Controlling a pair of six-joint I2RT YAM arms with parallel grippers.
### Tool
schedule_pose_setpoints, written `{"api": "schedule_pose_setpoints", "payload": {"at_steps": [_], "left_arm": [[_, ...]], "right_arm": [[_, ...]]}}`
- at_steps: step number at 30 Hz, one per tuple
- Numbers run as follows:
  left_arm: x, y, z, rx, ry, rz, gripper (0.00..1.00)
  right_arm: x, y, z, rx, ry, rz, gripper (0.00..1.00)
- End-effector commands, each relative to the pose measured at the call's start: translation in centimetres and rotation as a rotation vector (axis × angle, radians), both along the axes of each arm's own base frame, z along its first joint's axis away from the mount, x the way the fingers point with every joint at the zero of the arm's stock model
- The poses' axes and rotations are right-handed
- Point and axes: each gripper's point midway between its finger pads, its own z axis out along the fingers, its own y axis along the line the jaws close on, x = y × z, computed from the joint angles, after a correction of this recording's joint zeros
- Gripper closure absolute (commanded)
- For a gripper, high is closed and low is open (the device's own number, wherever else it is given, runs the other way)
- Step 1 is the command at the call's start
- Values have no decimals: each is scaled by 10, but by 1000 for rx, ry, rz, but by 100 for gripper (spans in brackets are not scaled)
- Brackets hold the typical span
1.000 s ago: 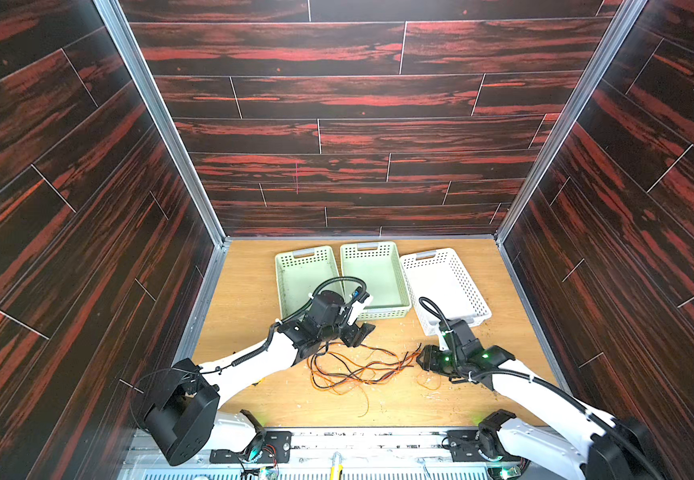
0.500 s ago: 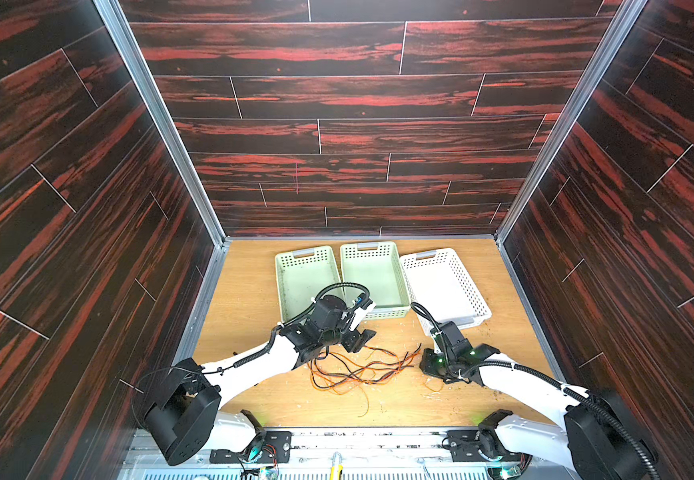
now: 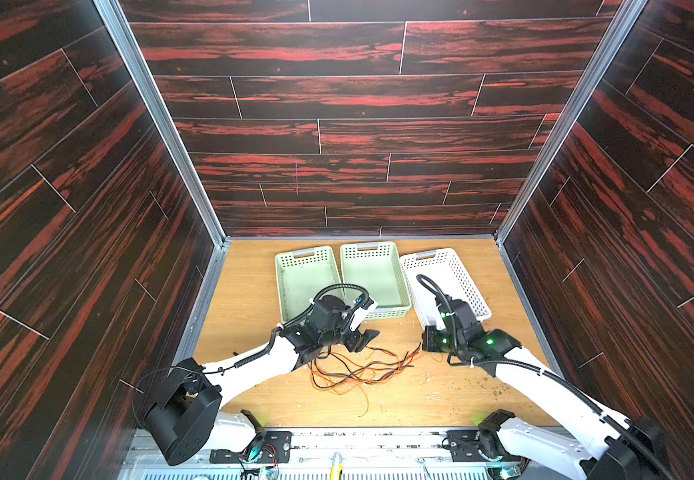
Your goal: Untangle the cables
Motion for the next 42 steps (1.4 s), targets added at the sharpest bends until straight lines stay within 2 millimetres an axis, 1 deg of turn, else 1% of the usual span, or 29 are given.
{"api": "schedule_pose_setpoints", "payload": {"at_steps": [1, 6, 9, 11, 13, 17, 19, 23, 25, 29, 30, 38, 40, 42], "left_arm": [[-10, -6, -10, -20, -3, -59, 31], [-10, -15, -5, -113, -11, -59, 30], [-17, -23, -10, -119, -4, -97, 30], [-22, -29, -16, -112, 14, -120, 29], [-26, -34, -25, -100, 35, -140, 29], [-28, -42, -39, -111, 68, -147, 29], [-29, -45, -42, -117, 75, -150, 29], [-35, -51, -47, -106, 61, -184, 29], [-41, -53, -48, -106, 39, -215, 28], [-73, -63, -60, -56, -41, -385, 25], [-75, -65, -63, -49, -61, -389, 25], [-58, -78, -70, -76, -70, -313, 23], [-56, -81, -71, -76, -78, -312, 24], [-55, -83, -74, -61, -89, -312, 26]], "right_arm": [[2, 1, 21, -49, -61, 81, 100], [12, 18, 67, -8, -182, 179, 100], [17, 25, 93, 3, -244, 218, 100], [20, 27, 105, 4, -278, 238, 100], [22, 30, 114, 6, -304, 257, 100], [26, 34, 124, 6, -331, 275, 100], [27, 35, 135, 17, -360, 280, 100], [28, 40, 163, 45, -435, 302, 100], [29, 42, 174, 47, -461, 314, 100], [32, 47, 186, 47, -485, 346, 100], [33, 49, 188, 43, -489, 352, 100], [34, 59, 210, 89, -531, 393, 100], [33, 62, 215, 99, -542, 405, 100], [33, 63, 225, 109, -560, 412, 100]]}}
